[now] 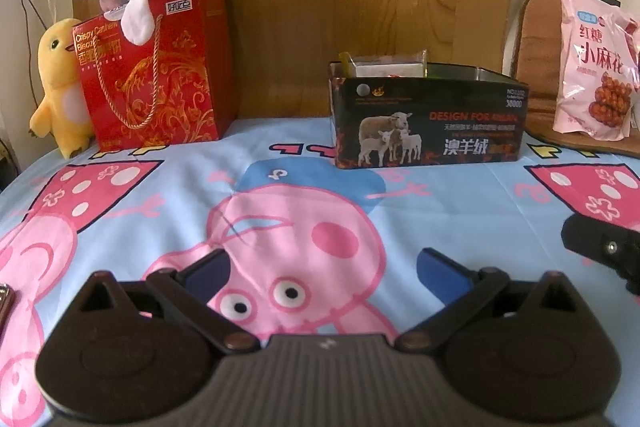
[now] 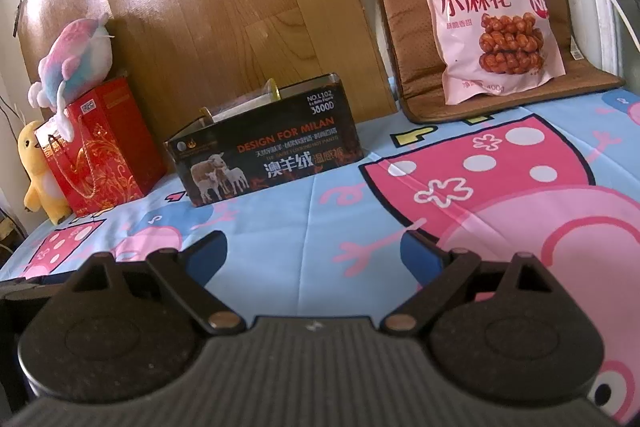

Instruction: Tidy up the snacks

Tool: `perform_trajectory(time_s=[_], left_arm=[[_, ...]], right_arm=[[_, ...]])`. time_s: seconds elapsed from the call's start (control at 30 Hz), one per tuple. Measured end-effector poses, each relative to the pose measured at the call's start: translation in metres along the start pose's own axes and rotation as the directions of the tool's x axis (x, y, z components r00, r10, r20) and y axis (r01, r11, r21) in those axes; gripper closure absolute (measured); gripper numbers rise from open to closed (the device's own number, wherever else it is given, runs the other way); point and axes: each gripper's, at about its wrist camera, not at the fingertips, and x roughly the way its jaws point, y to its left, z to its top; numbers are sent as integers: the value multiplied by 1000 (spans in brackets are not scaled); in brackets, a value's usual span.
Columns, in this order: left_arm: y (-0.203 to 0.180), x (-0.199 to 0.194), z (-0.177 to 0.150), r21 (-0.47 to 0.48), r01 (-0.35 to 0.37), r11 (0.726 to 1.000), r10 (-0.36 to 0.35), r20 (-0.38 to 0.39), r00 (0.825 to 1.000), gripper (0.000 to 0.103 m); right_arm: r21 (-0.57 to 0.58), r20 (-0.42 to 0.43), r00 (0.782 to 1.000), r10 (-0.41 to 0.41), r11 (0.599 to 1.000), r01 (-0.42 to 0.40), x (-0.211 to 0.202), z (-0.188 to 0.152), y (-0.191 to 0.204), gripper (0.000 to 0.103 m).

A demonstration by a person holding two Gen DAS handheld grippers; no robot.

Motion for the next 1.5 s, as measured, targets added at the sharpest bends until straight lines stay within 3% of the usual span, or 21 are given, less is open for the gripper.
perform_trajectory(time_s=[1.5], left_arm=[[-1, 1, 0, 17, -22, 1000, 22, -5, 1000, 0]], right_arm=[[-1, -4, 1000, 26, 1000, -26, 1, 1, -1, 7]])
